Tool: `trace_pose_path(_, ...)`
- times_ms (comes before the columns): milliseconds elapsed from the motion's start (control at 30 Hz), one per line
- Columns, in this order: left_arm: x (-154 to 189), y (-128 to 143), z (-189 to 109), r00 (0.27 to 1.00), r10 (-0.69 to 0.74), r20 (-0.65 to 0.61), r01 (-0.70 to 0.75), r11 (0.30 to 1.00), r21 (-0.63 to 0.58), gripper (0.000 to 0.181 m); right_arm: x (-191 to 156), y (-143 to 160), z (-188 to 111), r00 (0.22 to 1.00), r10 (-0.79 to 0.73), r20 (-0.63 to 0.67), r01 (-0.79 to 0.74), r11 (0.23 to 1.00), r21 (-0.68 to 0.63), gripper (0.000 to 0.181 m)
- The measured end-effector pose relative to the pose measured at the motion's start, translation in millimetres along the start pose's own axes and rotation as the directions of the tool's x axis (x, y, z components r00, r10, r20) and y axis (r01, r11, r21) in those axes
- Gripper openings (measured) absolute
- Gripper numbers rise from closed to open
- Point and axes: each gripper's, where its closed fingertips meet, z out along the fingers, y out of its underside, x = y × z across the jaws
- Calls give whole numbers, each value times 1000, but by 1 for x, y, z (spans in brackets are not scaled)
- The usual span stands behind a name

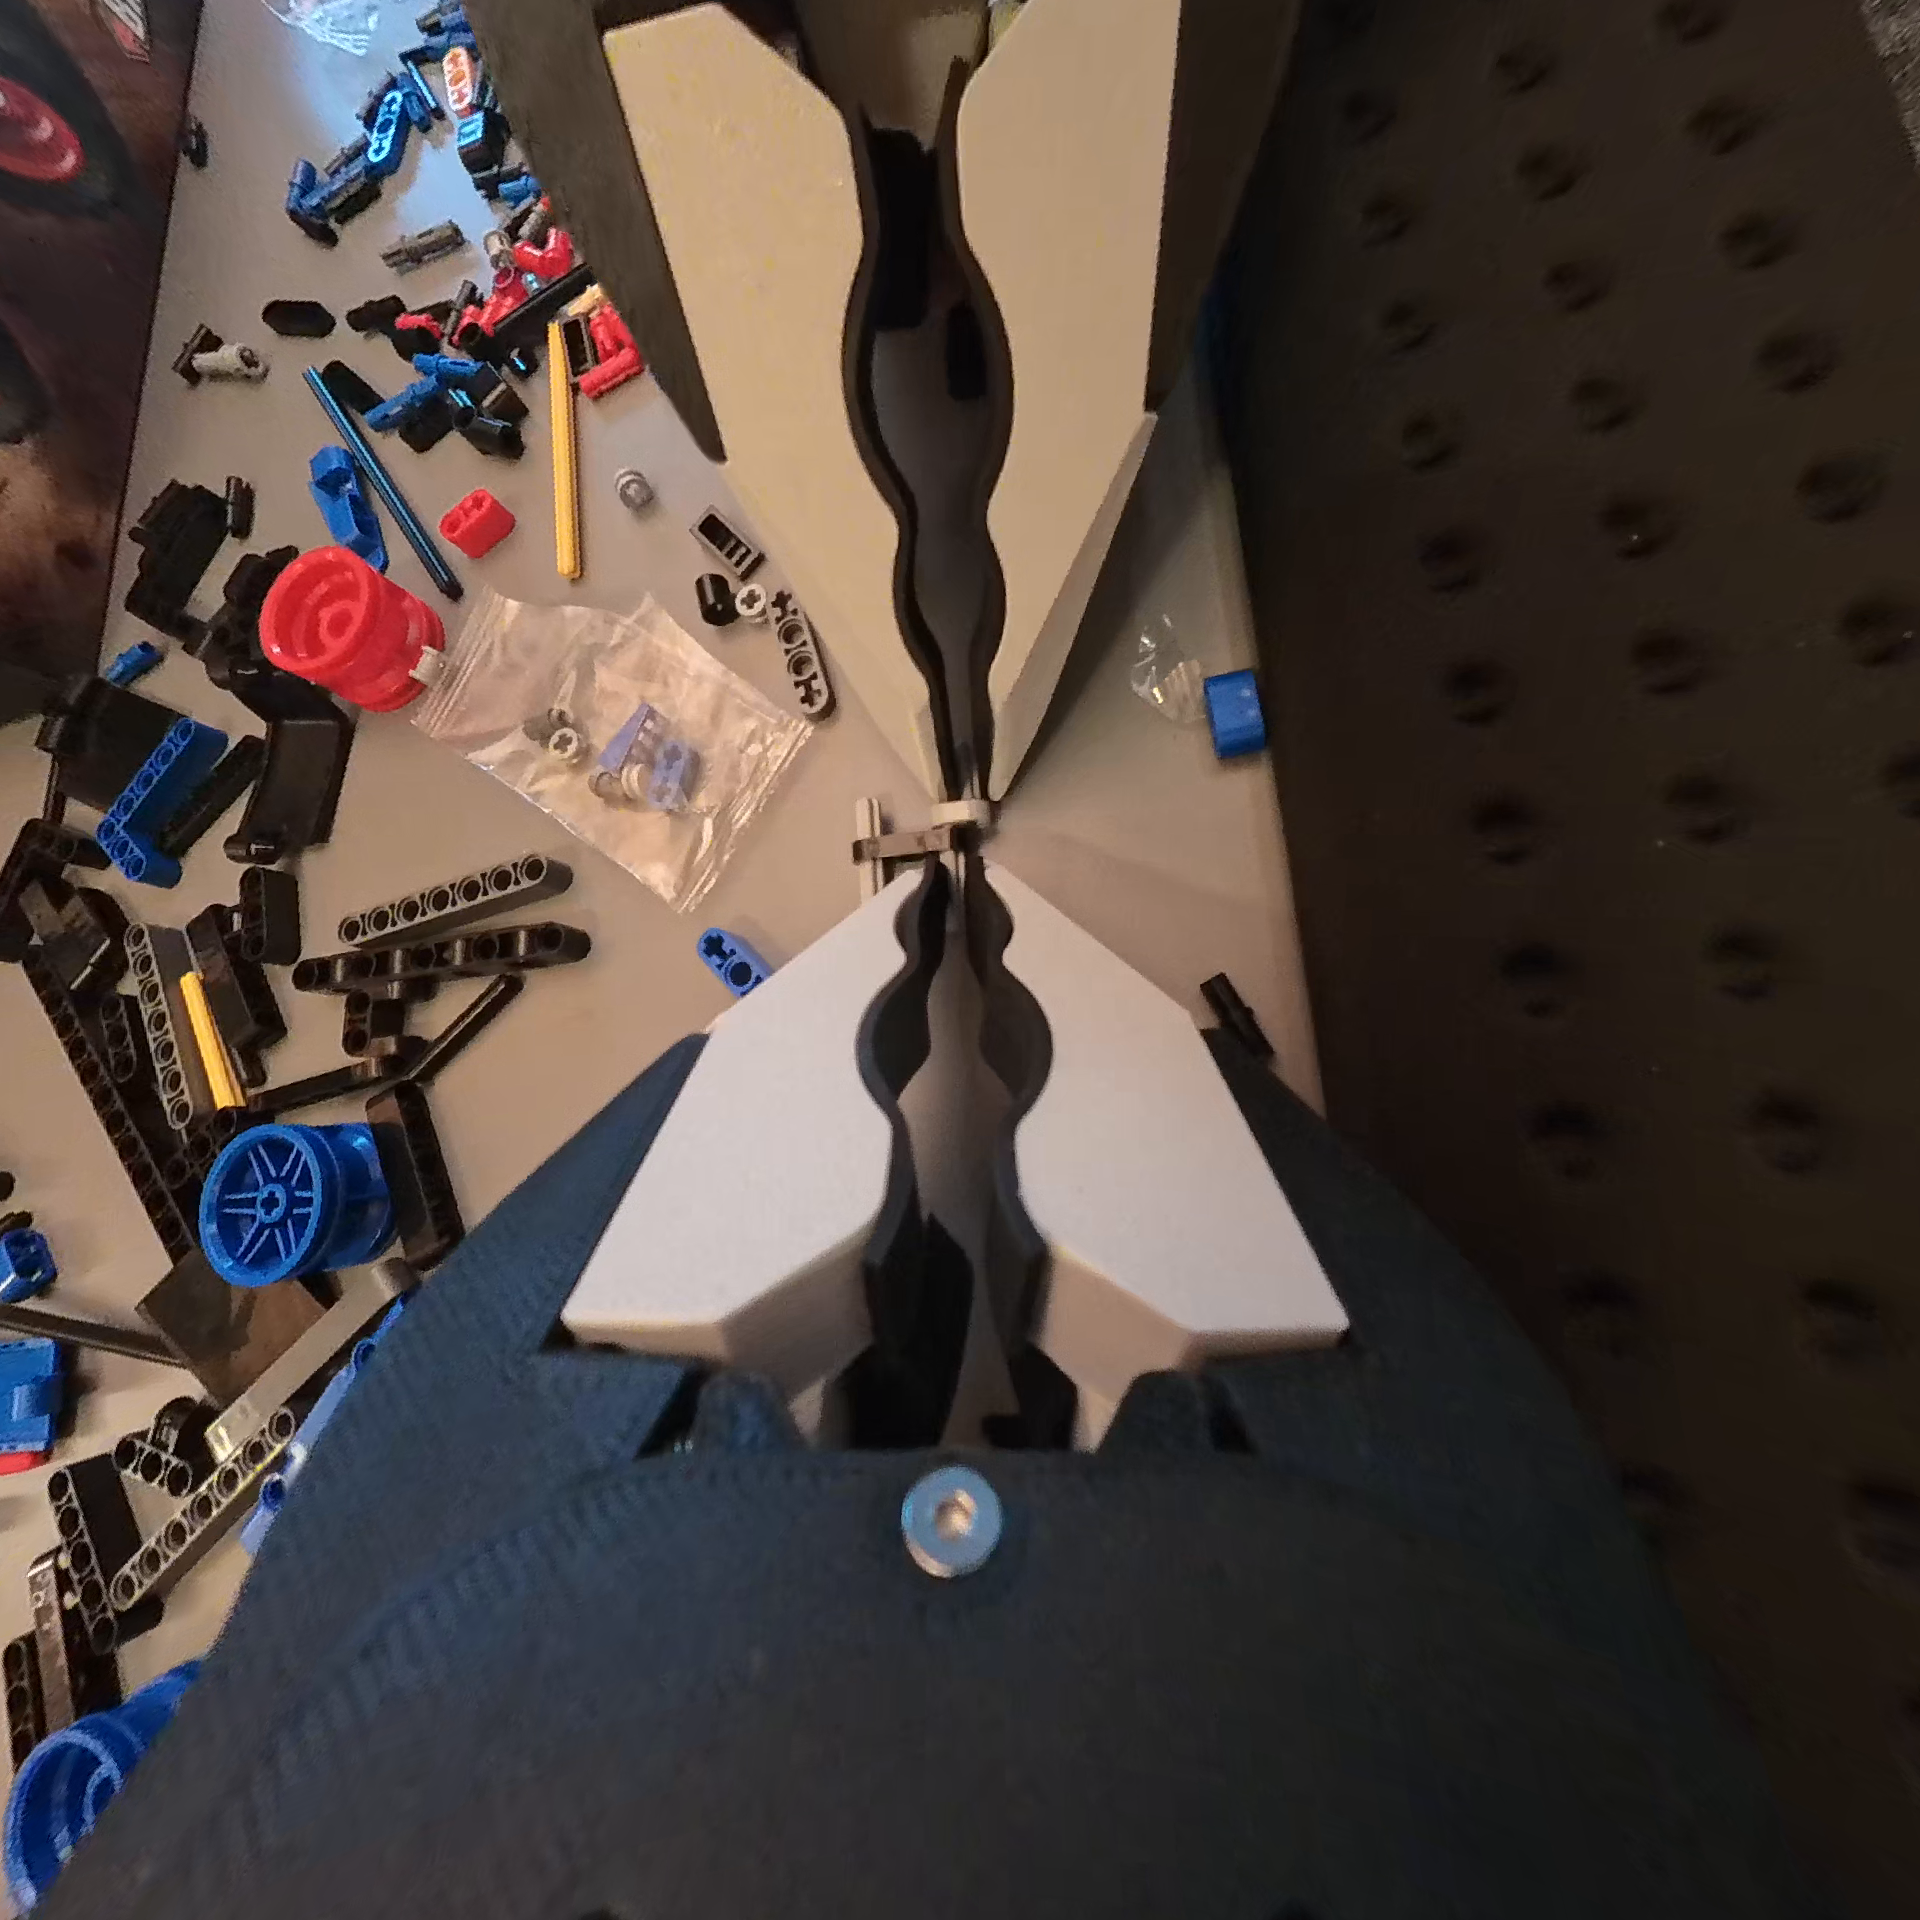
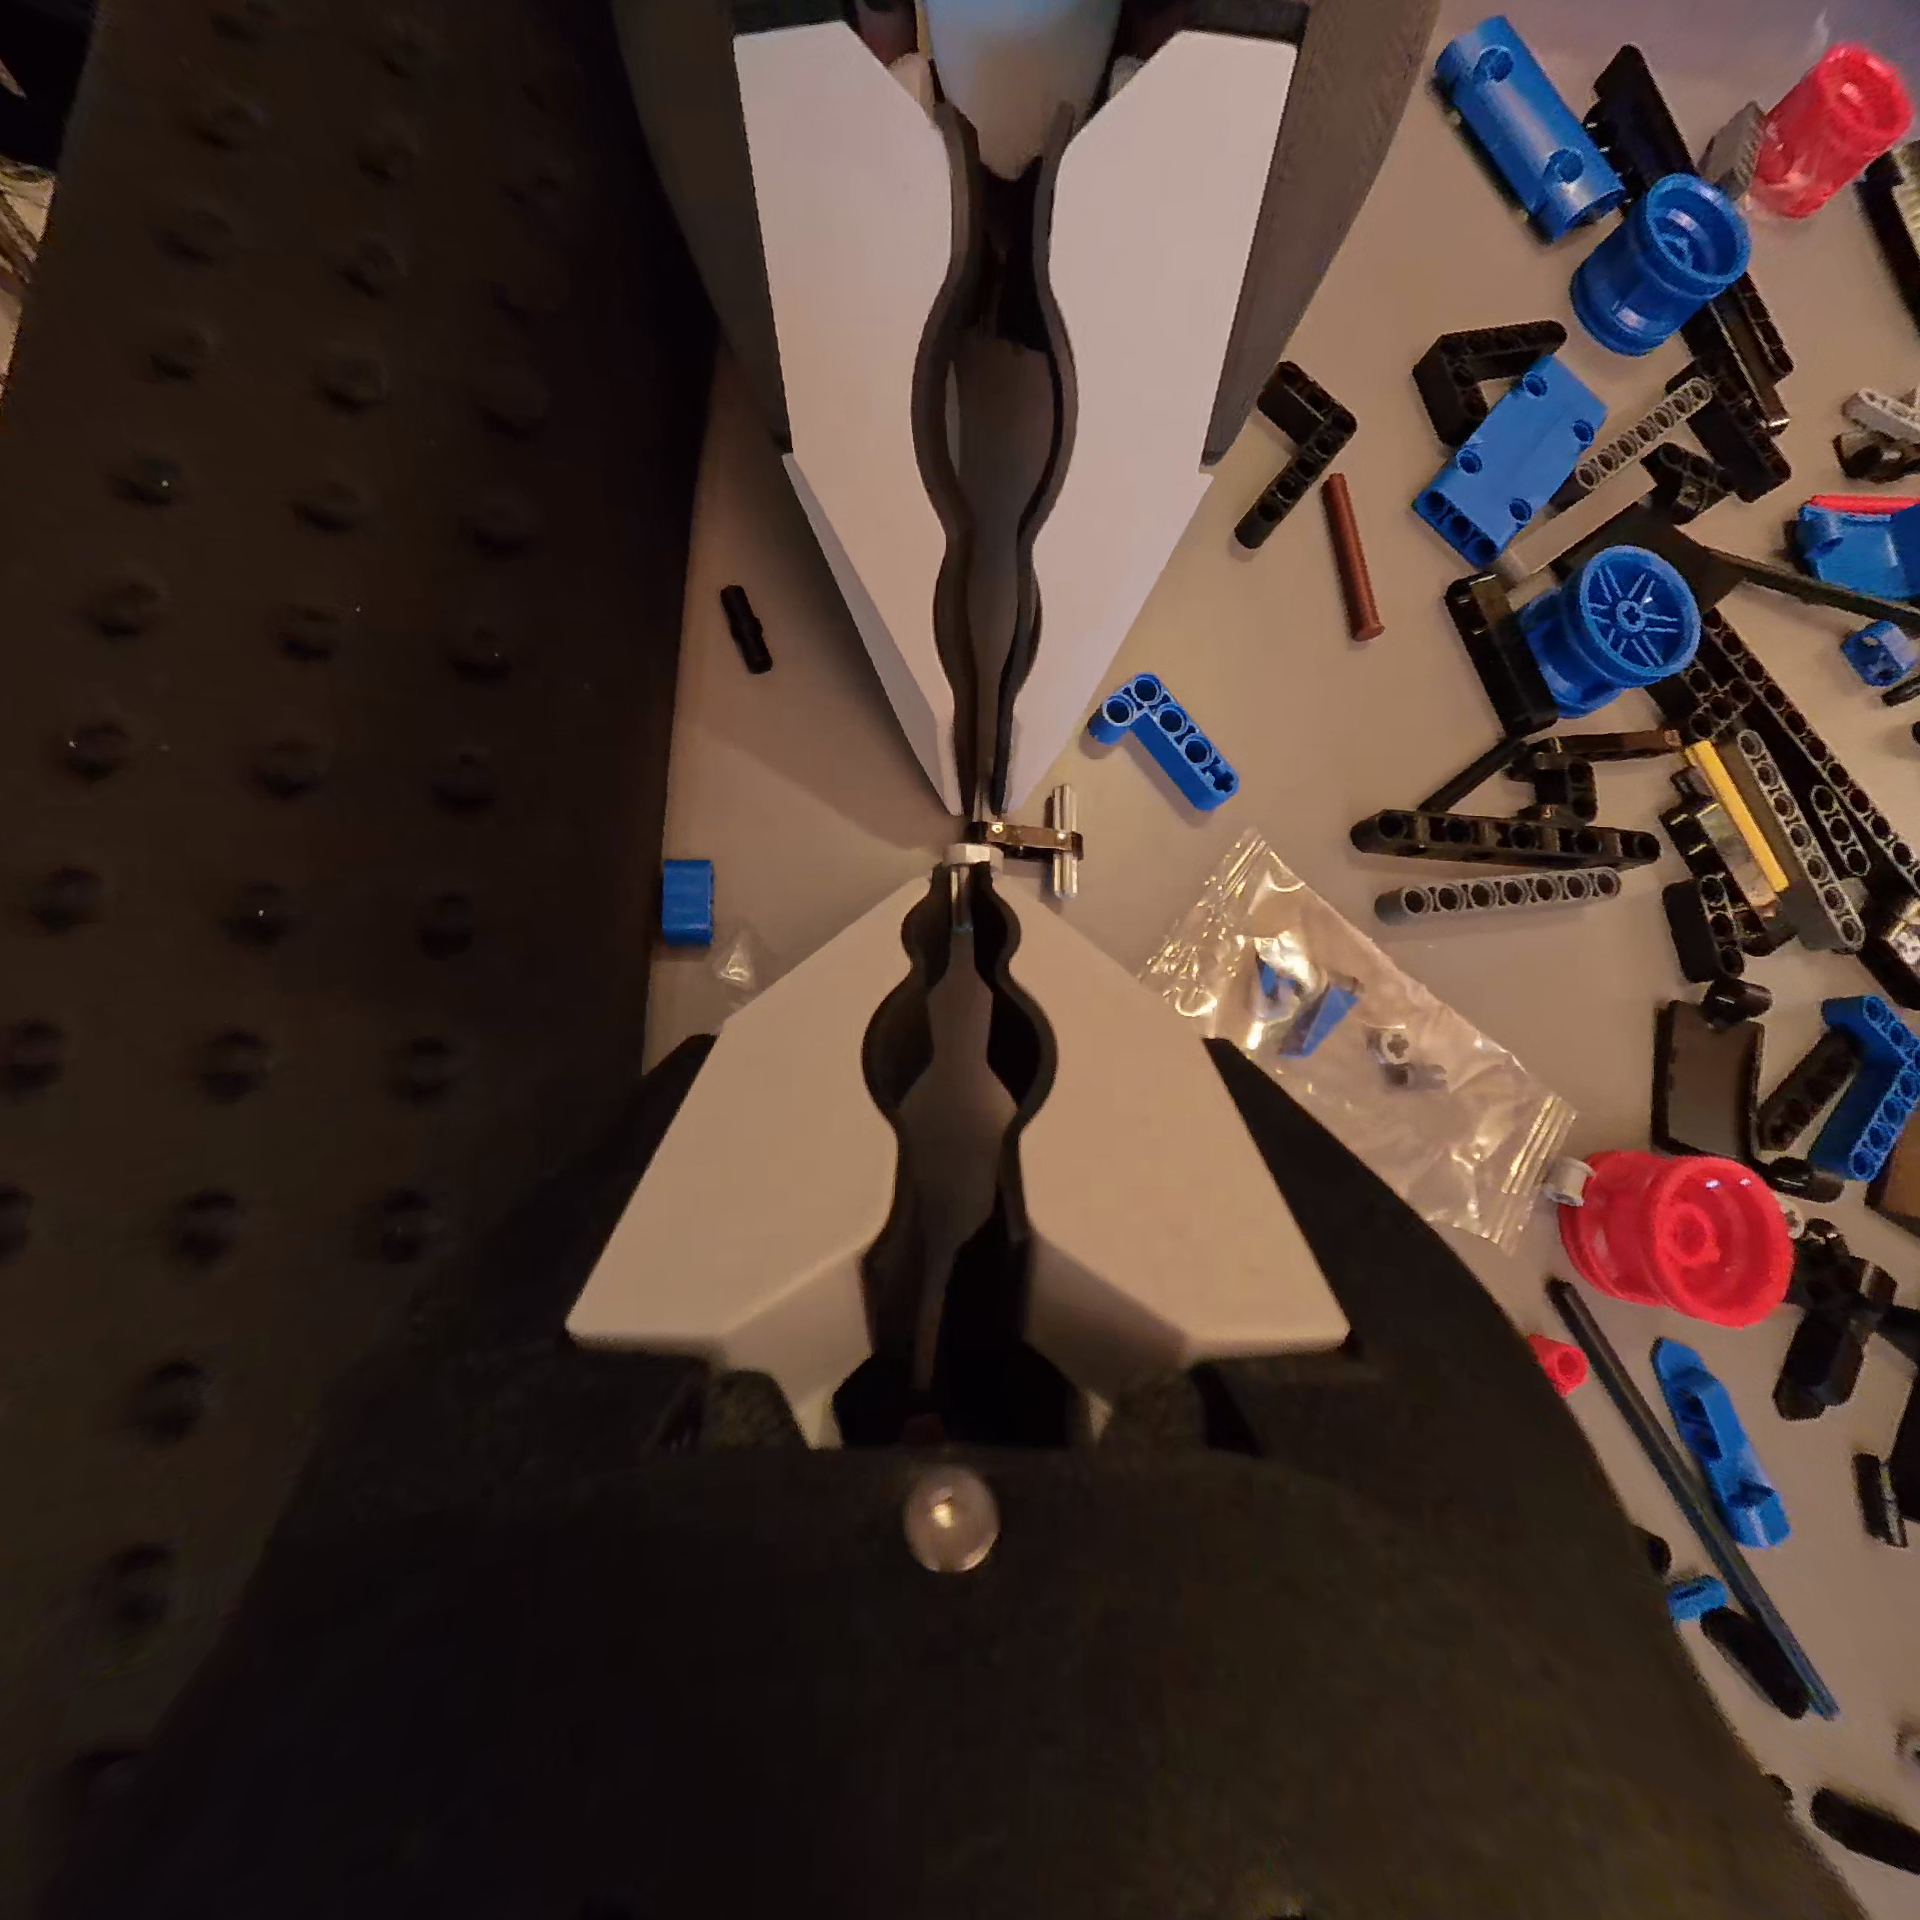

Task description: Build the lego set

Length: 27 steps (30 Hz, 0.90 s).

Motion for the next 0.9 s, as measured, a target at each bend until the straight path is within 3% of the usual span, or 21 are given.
trace_pose_path(333, 0, -1, 0, 1000, 5, 18, -5, 1000, -13, 4, 0, -2, -2, 999, 2, -33, -2, 1000, 14, 4)
trace_pose_path(567, 4, 2, -9, 999, -29, -19, 28, 999, -15, 15, 3, -1, -7, 1000, 16, -27, -16, 1000, 3, 2)
trace_pose_path(767, -20, 3, -37, 996, -60, 66, 59, 998, 22, 17, 3, 2, -7, 999, 29, -27, -30, 999, -13, 7)
trace_pose_path(900, -28, 10, -41, 993, -63, 103, 63, 998, 1, 18, 6, 4, -5, 999, 33, -29, -34, 999, -32, 13)
